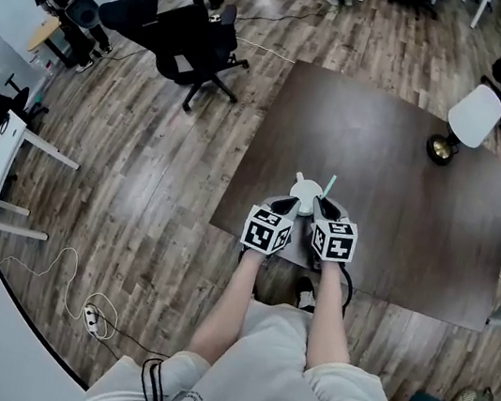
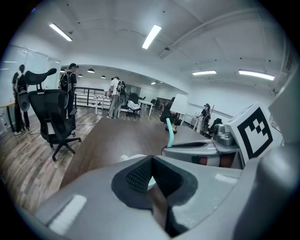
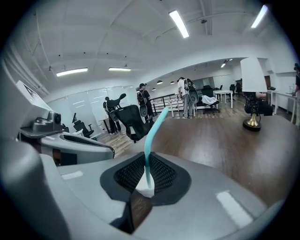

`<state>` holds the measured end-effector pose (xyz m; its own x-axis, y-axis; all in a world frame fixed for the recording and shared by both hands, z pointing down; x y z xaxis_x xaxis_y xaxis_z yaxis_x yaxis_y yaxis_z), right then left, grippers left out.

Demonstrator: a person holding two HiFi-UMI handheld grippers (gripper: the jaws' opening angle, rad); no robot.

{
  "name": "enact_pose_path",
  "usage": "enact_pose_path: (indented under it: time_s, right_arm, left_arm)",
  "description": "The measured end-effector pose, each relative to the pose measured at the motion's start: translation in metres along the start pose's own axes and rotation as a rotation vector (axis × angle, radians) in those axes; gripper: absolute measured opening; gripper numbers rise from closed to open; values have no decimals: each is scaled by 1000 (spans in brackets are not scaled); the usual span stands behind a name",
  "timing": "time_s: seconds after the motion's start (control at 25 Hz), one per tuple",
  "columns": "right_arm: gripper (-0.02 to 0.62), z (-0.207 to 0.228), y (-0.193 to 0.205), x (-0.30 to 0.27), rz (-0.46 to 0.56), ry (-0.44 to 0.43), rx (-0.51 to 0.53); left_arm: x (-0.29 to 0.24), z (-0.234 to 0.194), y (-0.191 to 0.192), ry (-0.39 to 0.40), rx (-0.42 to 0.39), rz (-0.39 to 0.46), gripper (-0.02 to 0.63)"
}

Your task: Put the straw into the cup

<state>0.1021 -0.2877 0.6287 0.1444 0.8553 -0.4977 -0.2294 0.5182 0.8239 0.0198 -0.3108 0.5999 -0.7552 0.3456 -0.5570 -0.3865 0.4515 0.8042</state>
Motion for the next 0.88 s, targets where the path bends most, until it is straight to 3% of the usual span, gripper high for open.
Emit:
enact_pose_path:
  time_s: [0.48, 0.64, 0.88]
  right_arm:
    - [84, -9, 1, -7, -20, 20, 32]
    - [129, -15, 0, -9, -23, 22, 74]
    - [124, -15, -4, -9, -2, 30, 57]
  left_arm:
    - [8, -14, 3, -3, 17, 13, 0]
    - [11, -16, 5, 2, 13, 5, 0]
    - [8, -16, 5, 11, 6, 4, 2]
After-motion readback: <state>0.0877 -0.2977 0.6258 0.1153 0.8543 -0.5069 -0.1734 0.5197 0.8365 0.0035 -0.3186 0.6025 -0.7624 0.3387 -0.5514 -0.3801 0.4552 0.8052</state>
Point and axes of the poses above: the fingertips, and each gripper's own axes: x backward along the fingers, z to its right, y out of its underside, the point moved 3 cm from there along x, backward along the fingers, and after that the axes turned 3 degrees about -y, right-handed, at the moved point
